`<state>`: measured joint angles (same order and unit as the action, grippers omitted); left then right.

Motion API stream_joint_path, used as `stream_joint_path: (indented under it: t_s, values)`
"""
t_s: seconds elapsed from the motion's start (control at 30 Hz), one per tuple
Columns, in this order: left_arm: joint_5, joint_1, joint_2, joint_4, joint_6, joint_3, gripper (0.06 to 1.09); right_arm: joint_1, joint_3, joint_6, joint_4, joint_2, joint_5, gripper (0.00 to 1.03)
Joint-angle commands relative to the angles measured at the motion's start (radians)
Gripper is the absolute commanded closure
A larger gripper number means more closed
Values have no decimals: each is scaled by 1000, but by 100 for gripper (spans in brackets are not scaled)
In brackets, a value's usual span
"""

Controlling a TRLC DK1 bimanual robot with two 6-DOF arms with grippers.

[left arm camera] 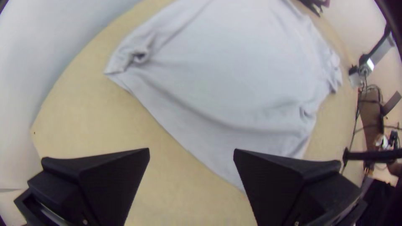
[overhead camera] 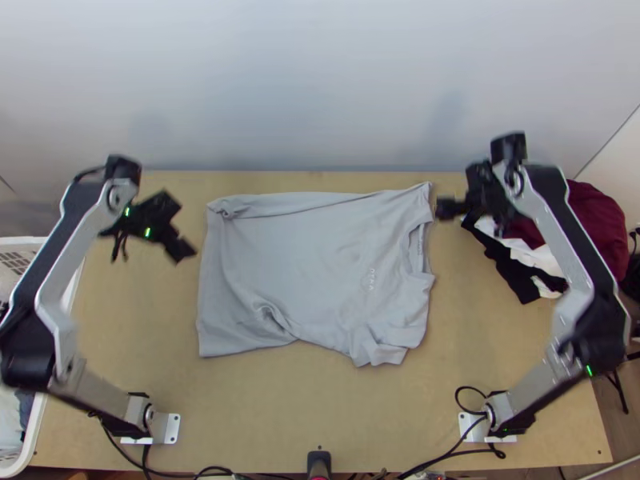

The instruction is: Fold the t-shirt

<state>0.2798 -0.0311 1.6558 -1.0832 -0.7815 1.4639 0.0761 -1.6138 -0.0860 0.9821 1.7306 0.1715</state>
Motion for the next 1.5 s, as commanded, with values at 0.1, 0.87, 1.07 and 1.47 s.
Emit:
stream_joint_path:
  t_s: [0.1,0.87,1.07,1.47]
  values:
    - [-143,154,-392,17,-156,-540,11,39,483,20,15,-378,-17,5]
    - [-269,313,-493,419,-116,-835,16,221,667,-3,-37,-419,-27,16]
    - [-269,385,-502,414,-71,-810,17,257,729,-12,-40,-394,-29,16]
    - [-271,401,-478,424,-82,-821,20,320,756,-18,-46,-350,-27,19]
